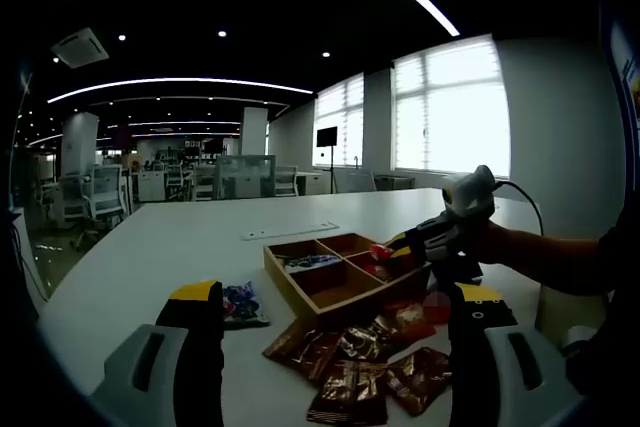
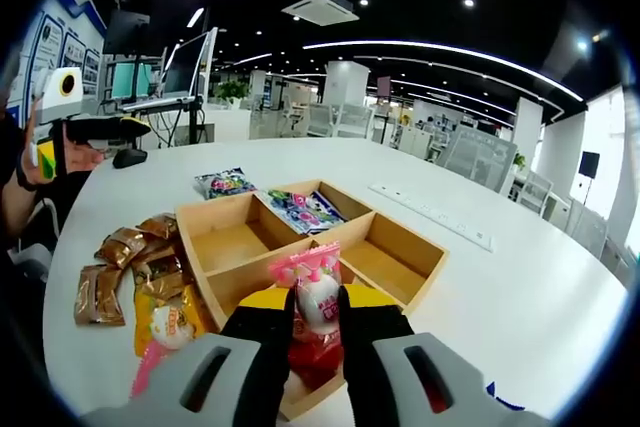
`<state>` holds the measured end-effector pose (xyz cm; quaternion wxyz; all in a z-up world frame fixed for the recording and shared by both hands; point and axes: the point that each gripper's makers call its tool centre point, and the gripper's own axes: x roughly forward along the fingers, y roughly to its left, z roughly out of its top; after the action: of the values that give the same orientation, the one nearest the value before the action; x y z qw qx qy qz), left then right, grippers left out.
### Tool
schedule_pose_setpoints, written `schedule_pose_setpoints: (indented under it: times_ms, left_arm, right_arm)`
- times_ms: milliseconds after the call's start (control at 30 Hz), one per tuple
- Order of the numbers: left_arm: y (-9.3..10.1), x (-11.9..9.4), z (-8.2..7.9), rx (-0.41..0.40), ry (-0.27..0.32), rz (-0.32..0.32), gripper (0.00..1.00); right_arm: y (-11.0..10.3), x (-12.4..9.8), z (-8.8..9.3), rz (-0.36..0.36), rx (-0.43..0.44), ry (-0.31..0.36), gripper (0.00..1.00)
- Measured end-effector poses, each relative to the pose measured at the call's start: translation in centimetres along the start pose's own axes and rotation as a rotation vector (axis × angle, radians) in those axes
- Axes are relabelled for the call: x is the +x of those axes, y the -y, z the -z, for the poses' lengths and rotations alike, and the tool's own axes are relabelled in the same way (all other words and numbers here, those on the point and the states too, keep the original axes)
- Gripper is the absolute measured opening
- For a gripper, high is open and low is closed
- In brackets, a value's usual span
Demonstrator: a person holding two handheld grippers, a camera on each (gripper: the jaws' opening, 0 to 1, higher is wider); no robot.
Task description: Pick up the scattered marshmallows, QQ candies, Oreo cookies, and mixed nuts on the table and sort them into separate containers
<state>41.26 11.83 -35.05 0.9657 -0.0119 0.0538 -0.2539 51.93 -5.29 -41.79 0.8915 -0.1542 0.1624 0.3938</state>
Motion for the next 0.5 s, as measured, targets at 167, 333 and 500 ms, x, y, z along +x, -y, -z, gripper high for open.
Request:
schedule_pose_setpoints:
  times_ms: [167,333,500]
  left_arm:
    - [-0.06,-0.15,0.36,-0.006,-0.005,-0.003,0.97]
    - [-0.18,-0.23,0.61,-0.011,-0.009,-0.007,0.97]
    - [-0.24,-0.31,0.48,-0.015,-0.002,-0.008,0.97]
  right_arm:
    - [0.12,0.01,-0.08,-0.002,0.018,0.006,0.16]
    - [0.21,0.03,-0.32,0.005,0.009,0.013,0.18]
    - [0.33,0.15,-0.23,0.005,0.008,0.011,0.18]
